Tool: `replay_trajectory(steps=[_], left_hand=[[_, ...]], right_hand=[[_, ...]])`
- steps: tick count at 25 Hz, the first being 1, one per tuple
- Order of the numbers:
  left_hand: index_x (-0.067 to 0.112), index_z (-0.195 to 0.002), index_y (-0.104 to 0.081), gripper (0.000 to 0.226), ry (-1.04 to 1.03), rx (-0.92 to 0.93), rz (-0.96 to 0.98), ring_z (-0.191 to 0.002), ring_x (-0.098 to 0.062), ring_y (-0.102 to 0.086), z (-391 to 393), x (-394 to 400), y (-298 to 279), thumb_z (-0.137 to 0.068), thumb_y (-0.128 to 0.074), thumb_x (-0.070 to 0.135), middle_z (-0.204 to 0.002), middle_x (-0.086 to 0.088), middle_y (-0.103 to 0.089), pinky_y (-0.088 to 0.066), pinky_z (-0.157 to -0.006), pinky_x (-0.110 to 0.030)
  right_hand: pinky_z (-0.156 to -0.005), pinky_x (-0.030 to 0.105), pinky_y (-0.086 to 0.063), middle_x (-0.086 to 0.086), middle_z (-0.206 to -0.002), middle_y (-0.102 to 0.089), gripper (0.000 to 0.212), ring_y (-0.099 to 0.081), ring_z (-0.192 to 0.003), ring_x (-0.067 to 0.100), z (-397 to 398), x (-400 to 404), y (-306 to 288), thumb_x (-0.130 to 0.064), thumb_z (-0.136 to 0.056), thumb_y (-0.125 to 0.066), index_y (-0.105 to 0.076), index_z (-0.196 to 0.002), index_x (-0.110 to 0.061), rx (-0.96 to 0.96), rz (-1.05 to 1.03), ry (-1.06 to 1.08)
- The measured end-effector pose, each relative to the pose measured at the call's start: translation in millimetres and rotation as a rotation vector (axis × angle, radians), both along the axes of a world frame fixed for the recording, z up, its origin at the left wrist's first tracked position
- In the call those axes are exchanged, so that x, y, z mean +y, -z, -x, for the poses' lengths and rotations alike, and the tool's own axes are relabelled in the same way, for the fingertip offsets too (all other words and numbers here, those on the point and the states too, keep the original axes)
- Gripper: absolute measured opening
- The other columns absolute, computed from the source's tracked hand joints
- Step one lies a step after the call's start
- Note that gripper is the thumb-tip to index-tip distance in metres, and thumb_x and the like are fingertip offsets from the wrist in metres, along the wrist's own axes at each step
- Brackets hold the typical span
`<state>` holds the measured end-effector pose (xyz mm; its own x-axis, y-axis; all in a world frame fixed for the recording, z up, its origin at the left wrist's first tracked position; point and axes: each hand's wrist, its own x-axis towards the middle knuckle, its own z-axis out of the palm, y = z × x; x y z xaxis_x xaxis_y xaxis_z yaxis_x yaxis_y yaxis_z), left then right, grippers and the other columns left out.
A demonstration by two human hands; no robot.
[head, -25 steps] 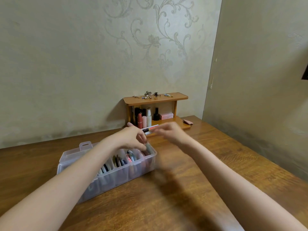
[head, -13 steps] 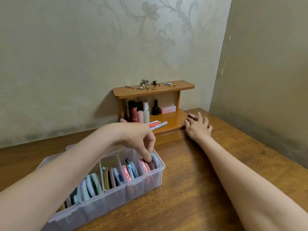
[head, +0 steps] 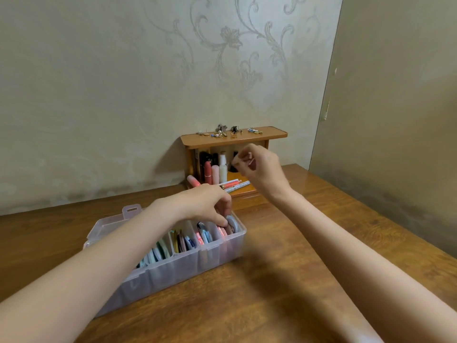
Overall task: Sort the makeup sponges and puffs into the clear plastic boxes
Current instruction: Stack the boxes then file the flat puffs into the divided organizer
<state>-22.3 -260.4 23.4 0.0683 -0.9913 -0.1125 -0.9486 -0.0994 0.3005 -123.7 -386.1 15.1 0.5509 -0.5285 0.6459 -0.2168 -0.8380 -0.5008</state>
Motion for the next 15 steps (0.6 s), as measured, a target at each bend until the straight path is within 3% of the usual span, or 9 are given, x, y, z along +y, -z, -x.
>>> replay_trajectory(steps=[3,6,10,13,15], left_hand=[[0.014,-0.106,-0.063,0.02,-0.079,-0.043,0.031,-0.096,-0.016,-0.061,10,13,-2,-0.088,-0.061,0.019,-0.104,-0.001,-0.066,-0.053,-0.084,-0.031],[0.012,-0.112,-0.066,0.025,-0.146,-0.034,0.101,-0.105,-0.021,-0.062,15,35,-6,-0.09,-0.054,0.016,-0.113,-0.007,-0.067,-0.05,-0.094,-0.036],[0.018,-0.103,-0.072,0.024,-0.159,-0.003,0.182,-0.099,-0.016,-0.065,8,66,-7,-0.089,-0.054,0.012,-0.105,-0.002,-0.071,-0.05,-0.089,-0.03],[0.013,-0.108,-0.068,0.024,-0.182,-0.004,0.122,-0.096,-0.022,-0.063,13,71,6,-0.09,-0.052,0.014,-0.106,-0.01,-0.069,-0.048,-0.074,-0.03],[0.012,-0.108,-0.066,0.024,-0.19,-0.033,0.112,-0.1,-0.024,-0.06,16,68,13,-0.09,-0.052,0.017,-0.109,-0.009,-0.066,-0.048,-0.08,-0.033]], right_hand=[[-0.057,0.003,-0.04,-0.002,-0.088,-0.056,0.024,-0.049,-0.068,0.005,12,51,-7,-0.007,-0.087,-0.058,-0.05,-0.109,-0.004,0.055,0.051,-0.112],[-0.051,0.002,-0.042,-0.006,-0.085,-0.051,0.033,-0.052,-0.063,0.004,25,78,-4,-0.005,-0.086,-0.058,-0.042,-0.114,-0.008,0.058,-0.152,-0.158],[-0.054,0.012,-0.05,0.0,-0.091,-0.056,0.037,-0.057,-0.067,0.004,33,98,-3,-0.006,-0.085,-0.061,-0.041,-0.116,-0.01,0.187,-0.292,-0.23],[-0.064,0.018,-0.049,0.006,-0.094,-0.061,0.034,-0.057,-0.078,0.012,31,112,3,-0.007,-0.086,-0.06,-0.044,-0.116,-0.007,0.379,-0.184,-0.227],[-0.065,0.025,-0.048,0.006,-0.09,-0.061,0.03,-0.057,-0.078,0.016,27,116,9,-0.007,-0.087,-0.058,-0.043,-0.113,-0.007,0.451,-0.101,-0.173]])
